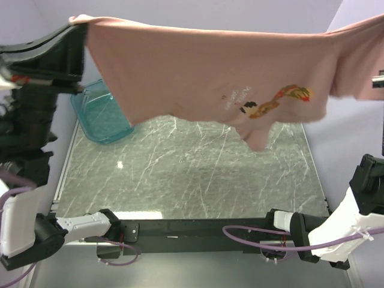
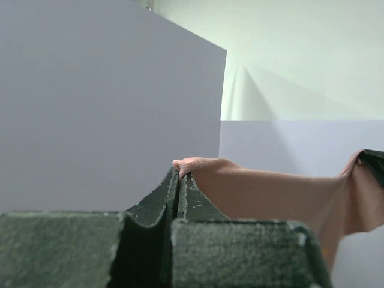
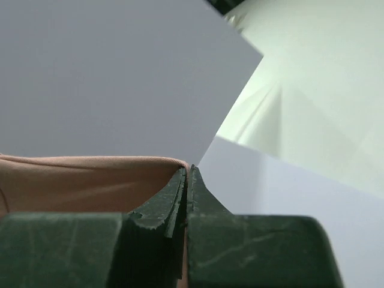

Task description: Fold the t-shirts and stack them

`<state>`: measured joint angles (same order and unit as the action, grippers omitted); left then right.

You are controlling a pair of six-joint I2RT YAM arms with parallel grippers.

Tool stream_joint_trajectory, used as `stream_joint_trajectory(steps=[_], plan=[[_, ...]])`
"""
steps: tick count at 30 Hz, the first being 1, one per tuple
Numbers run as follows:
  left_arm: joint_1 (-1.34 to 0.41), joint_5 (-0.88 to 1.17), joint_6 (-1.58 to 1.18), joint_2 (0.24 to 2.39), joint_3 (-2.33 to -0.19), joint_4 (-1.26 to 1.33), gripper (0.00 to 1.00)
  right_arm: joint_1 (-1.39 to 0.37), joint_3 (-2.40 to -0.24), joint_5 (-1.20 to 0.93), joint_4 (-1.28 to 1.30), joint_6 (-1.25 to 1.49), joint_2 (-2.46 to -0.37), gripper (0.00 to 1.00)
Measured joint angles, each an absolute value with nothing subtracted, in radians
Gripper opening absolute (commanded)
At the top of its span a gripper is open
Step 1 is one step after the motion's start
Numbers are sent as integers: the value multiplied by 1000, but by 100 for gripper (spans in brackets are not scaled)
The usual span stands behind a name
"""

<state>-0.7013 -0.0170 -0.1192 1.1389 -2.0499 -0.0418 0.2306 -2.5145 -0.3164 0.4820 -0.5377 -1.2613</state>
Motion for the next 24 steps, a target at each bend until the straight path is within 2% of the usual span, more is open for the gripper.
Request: stream_joint_trajectory(steps=[5, 10, 13, 16, 20, 22, 23, 24], plan=[[-701, -51, -101, 1073, -1990, -18, 1, 232, -2512, -323, 407, -514, -1264, 0], [-702, -159, -103, 1003, -1776, -22, 0, 228, -2383, -361, 404, -501, -1288, 0], [-701, -248, -142, 961, -1555, -34, 0, 181, -2217, -363, 414, -519, -1309, 0], [-683, -331, -204, 928, -1296, -62, 0, 104, -1961, -345, 414, -564, -1312, 0], [-580, -365, -306, 948, -966, -73, 0, 46, -1588, -332, 358, -611, -1382, 0], [-512, -366, -347, 1000, -834, -62, 0, 33, -1478, -327, 360, -625, -1472, 0], [-474, -363, -366, 1041, -786, -56, 0, 27, -1458, -323, 366, -628, -1531, 1], [-444, -361, -384, 1082, -756, -52, 0, 22, -1454, -318, 369, -629, -1579, 8]])
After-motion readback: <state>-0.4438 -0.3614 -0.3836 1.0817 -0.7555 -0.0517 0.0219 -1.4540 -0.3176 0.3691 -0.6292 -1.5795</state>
